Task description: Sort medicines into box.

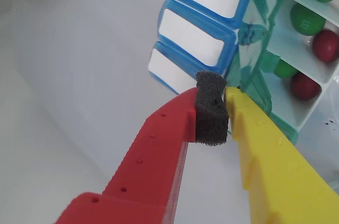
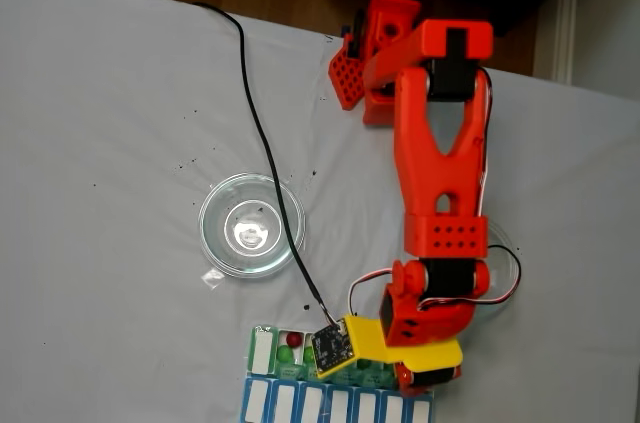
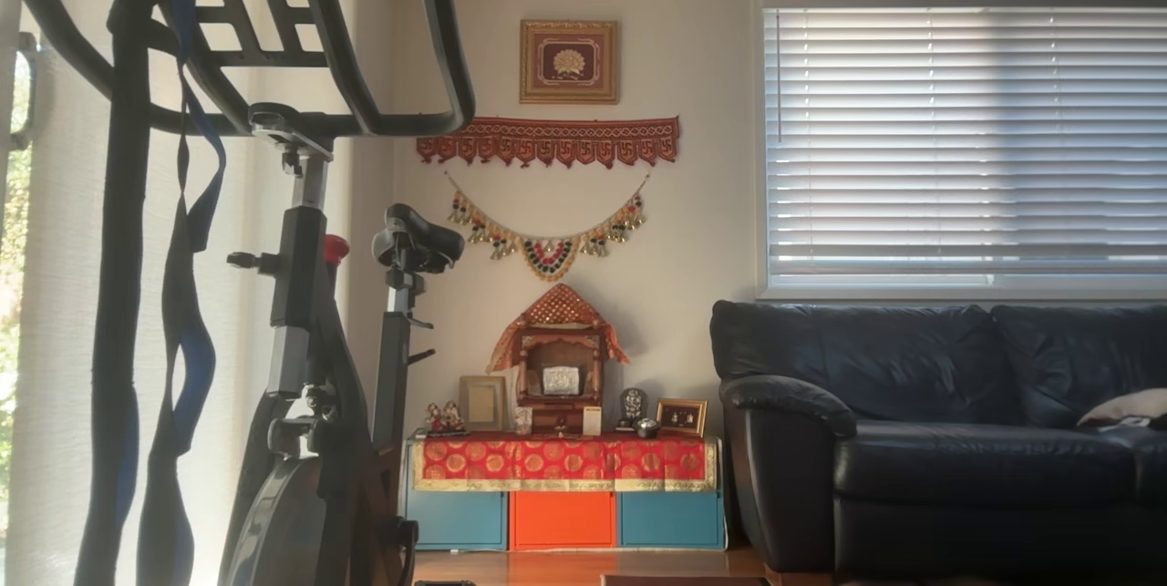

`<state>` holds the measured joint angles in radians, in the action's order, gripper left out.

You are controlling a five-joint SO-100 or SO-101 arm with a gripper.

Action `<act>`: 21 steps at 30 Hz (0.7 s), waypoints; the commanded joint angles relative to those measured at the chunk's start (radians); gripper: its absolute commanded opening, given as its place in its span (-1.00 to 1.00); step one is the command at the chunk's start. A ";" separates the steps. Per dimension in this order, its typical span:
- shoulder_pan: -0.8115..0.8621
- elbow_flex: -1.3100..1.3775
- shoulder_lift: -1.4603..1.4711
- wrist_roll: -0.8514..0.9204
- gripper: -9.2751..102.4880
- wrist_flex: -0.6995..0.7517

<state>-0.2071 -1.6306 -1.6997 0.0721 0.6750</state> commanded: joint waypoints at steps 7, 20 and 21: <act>-0.002 0.109 0.035 0.012 -0.81 0.167; -0.028 0.224 0.225 -0.028 -0.82 0.325; -0.031 0.230 0.235 -0.026 -0.82 0.341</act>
<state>-0.2240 -1.4312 -1.4849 0.0445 0.9756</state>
